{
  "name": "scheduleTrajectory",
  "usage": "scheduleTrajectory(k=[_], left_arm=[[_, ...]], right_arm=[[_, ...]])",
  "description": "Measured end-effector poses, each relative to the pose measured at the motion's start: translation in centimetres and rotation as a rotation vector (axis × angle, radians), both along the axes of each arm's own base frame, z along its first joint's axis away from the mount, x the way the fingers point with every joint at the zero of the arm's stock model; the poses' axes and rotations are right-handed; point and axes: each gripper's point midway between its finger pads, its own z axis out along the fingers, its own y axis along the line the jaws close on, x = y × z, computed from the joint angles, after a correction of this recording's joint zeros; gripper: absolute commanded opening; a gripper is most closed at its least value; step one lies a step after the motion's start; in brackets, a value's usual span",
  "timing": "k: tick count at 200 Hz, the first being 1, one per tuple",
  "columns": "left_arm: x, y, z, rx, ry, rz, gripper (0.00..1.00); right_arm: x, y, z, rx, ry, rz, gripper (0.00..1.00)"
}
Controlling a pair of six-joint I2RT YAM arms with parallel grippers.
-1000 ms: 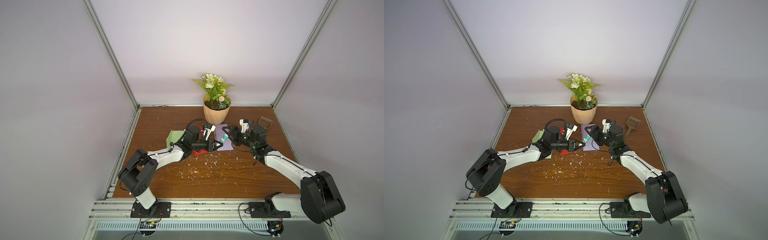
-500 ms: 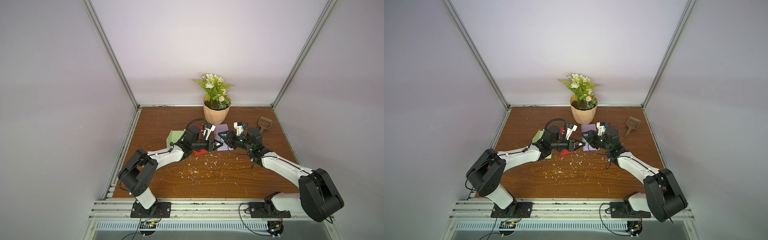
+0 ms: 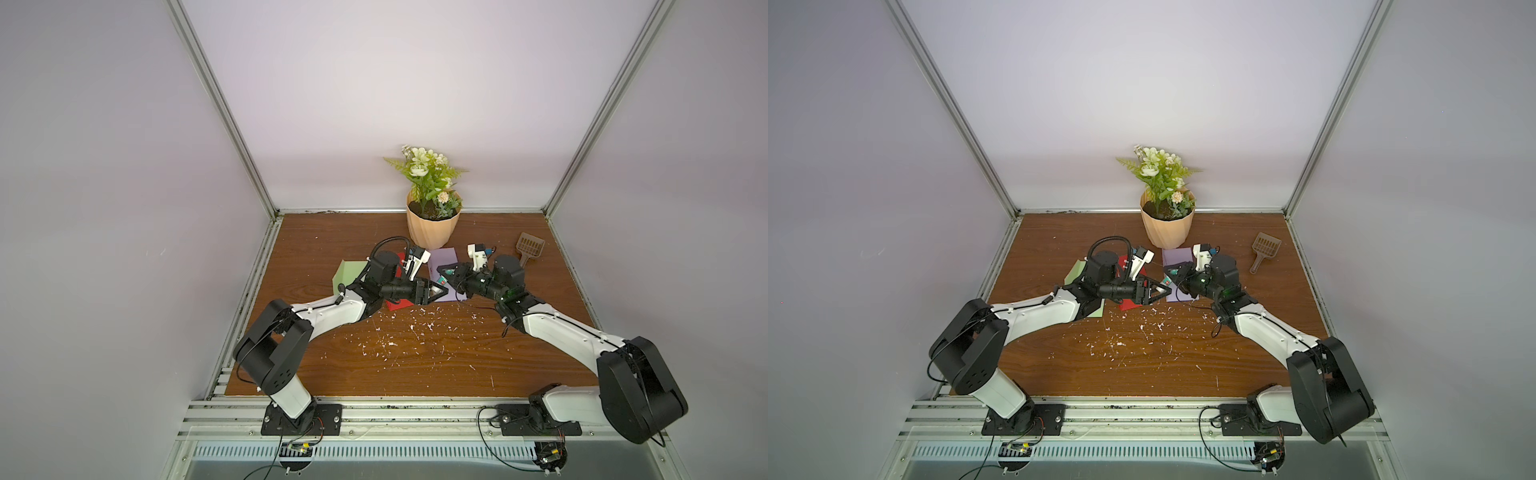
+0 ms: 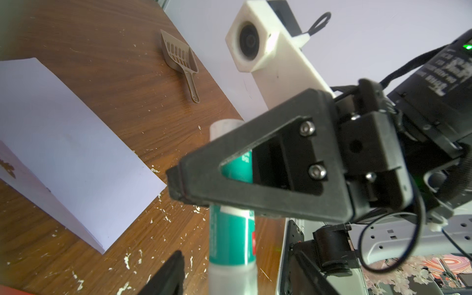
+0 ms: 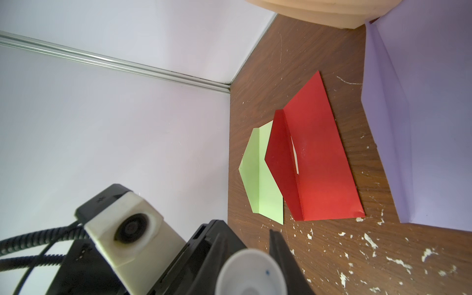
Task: Seal the envelope with a glue stick
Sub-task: Open the lid of the glue stick.
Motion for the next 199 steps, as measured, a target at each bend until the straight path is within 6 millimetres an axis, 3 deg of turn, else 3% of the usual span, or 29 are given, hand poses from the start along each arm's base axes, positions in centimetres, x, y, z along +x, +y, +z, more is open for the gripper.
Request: scheduleTrajectory(k=[13, 34, 89, 127, 154, 199], left_arm=[[-0.17, 0.16, 0.31, -0.004, -0.008, -0.004, 0.63], [-0.37, 0.4, 0.2, -0.008, -0.003, -0.01, 0.49], [-0.48, 0.14, -0.04, -0.028, 0.011, -0.028, 0.46], [-0.17, 0.16, -0.39, -0.026, 0.028, -0.016, 0.21], [-0.13, 0.16, -0.52, -0.024, 0.034, -0.013, 0.14], [-0.18, 0.08, -0.58, -0.022, 0.033, -0.012, 0.12]], right_arm=[[0.03, 0.02, 0.07, 0.004, 0.0, 0.0, 0.0], [0.04, 0.02, 0.08, 0.007, 0.002, -0.001, 0.0], [0.16, 0.08, 0.02, 0.013, 0.005, -0.003, 0.0], [0.18, 0.22, 0.24, 0.029, 0.005, 0.003, 0.0], [0.27, 0.22, -0.01, 0.026, 0.01, 0.003, 0.0], [1.0, -0.74, -0.32, 0.028, 0.019, -0.017, 0.0]])
